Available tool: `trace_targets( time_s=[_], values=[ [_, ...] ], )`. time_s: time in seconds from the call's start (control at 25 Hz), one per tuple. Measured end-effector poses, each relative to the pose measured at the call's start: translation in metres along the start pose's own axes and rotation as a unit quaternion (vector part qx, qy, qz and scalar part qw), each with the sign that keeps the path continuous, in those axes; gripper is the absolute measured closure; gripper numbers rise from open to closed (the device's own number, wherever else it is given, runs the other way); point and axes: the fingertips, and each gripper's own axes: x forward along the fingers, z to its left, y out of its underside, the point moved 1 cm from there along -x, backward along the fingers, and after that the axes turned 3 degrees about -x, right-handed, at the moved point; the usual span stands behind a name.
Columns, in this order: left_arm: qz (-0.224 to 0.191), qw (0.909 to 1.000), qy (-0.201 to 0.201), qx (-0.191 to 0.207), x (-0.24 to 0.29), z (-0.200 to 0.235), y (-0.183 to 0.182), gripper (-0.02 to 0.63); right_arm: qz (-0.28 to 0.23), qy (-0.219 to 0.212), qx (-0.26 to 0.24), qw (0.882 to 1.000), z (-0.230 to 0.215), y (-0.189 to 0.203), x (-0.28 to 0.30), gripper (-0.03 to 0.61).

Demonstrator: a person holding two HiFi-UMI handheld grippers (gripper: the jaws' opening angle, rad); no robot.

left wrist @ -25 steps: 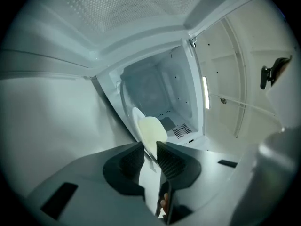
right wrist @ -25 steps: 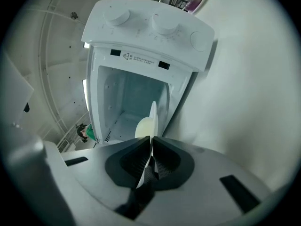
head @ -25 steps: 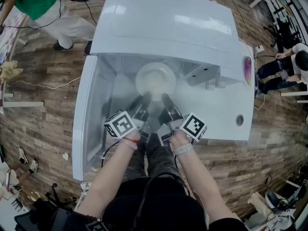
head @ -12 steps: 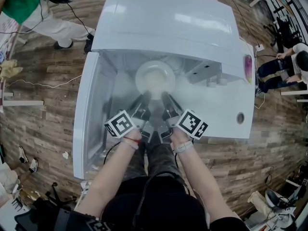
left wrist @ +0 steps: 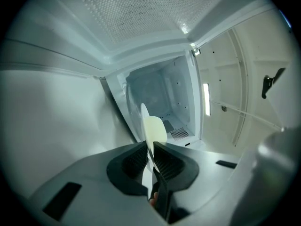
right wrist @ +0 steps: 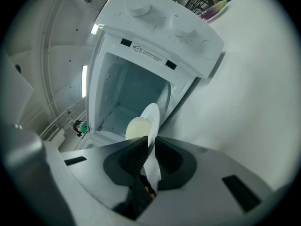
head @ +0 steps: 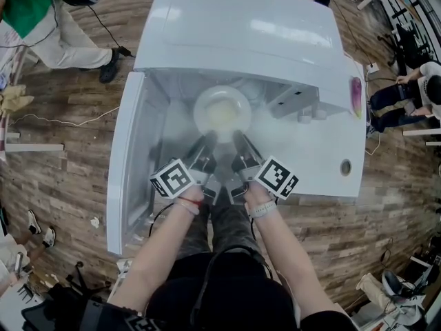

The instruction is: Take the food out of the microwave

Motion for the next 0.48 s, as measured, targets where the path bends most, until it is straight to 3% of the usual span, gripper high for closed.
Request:
trace_targets(
  time_s=[0.48],
  values=[
    [0.016,0.9998,0.013,0.009,-0.013,-0.006,0.011,0.566,-0.025,0.006,-0.007,1.000,0.003,0.010,-0.020,0.517]
  ],
)
